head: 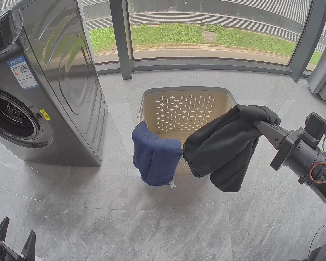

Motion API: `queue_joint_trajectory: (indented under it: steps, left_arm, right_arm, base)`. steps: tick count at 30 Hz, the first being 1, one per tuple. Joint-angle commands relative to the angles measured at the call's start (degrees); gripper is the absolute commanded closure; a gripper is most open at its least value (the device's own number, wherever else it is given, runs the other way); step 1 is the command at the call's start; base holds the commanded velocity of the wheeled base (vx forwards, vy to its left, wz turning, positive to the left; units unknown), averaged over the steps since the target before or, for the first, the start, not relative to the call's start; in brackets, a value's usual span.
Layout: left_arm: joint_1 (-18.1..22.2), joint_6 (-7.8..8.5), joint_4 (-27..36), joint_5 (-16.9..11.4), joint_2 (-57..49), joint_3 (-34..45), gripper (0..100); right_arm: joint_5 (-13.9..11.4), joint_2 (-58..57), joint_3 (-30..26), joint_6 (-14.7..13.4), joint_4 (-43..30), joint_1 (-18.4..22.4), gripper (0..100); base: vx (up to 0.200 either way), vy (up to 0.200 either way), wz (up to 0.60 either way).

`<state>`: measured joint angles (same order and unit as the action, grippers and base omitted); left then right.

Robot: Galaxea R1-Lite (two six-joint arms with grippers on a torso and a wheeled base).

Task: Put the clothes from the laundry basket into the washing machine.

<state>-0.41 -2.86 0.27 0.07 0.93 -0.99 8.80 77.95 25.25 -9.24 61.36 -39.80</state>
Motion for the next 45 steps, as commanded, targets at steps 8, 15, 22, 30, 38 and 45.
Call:
queue_joint_trajectory:
  steps: [8, 15, 22, 30, 38, 45]
  left_arm:
    - [-0.02, -0.12, 0.00, 0.01, -0.66, 0.90, 0]
    - [-0.02, -0.12, 0.00, 0.01, -0.66, 0.90, 0]
    - [-0.02, -0.12, 0.00, 0.01, -0.66, 0.90, 0]
    - [-0.02, -0.12, 0.00, 0.01, -0.66, 0.90, 0]
    - [-0.02, -0.12, 0.00, 0.01, -0.66, 0.90, 0]
    - [-0.02, -0.12, 0.00, 0.01, -0.66, 0.90, 0]
  right_arm:
    - [-0.01, 0.19, 0.07, -0.08, -0.01, -0.10, 100]
    - [-0.10, 1.15, -0.11, -0.08, 0.26, -0.19, 100]
    - [-0.10, 1.15, -0.11, -0.08, 0.26, -0.19, 100]
    - [-0.10, 1.07, -0.02, -0.08, 0.34, -0.19, 100]
    - [-0.10, 1.15, -0.02, -0.08, 0.34, -0.19, 100]
    - [-0.10, 1.15, -0.02, -0.08, 0.34, -0.19, 100]
  base:
    - [0.000, 0.200, 0.00]
    - [0.000, 0.200, 0.00]
    - [0.000, 0.200, 0.00]
    - [0.000, 0.200, 0.00]
    - [0.000, 0.200, 0.00]
    - [0.000, 0.200, 0.00]
